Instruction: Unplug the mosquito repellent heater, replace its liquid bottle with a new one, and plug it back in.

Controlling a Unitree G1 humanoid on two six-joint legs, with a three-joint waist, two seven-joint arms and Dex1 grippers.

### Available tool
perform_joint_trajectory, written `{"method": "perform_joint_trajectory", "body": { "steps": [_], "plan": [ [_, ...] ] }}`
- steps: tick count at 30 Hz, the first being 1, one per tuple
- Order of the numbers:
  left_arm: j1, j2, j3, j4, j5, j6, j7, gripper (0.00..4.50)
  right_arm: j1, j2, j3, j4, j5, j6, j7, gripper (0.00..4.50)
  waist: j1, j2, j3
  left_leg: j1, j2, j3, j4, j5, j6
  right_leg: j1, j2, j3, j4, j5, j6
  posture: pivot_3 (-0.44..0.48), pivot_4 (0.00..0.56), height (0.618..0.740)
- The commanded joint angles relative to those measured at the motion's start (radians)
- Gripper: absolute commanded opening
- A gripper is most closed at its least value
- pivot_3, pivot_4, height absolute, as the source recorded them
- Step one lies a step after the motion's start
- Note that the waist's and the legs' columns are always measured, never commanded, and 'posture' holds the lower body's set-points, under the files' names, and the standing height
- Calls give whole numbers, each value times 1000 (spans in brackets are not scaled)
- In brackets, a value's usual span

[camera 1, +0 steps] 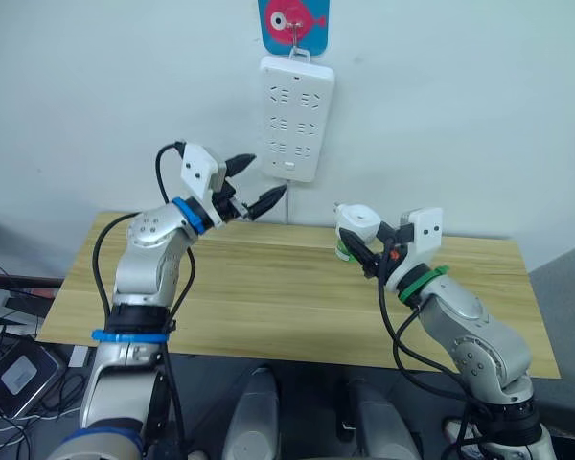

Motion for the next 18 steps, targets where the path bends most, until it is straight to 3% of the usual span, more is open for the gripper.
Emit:
{"method": "perform_joint_trajectory", "body": {
  "steps": [1, 18],
  "plan": [
    [-75, -6, 2, 84, 15, -91, -25, 4500, -21, 20, -60, -26, 0, -28, -10, 2977, 0, 0, 0, 0, 0, 0, 0, 0, 0, 0, 0, 0, 0, 0, 0, 282, 219, 740],
    [-217, -55, -41, 301, 24, -159, -195, 4500, -7, 52, -93, -101, -2, 6, -52, 2977, -7, 0, -1, -2, 0, -1, 1, 0, 0, 0, 0, -1, 1, 3, -4, 234, 210, 740]
  ]
}}
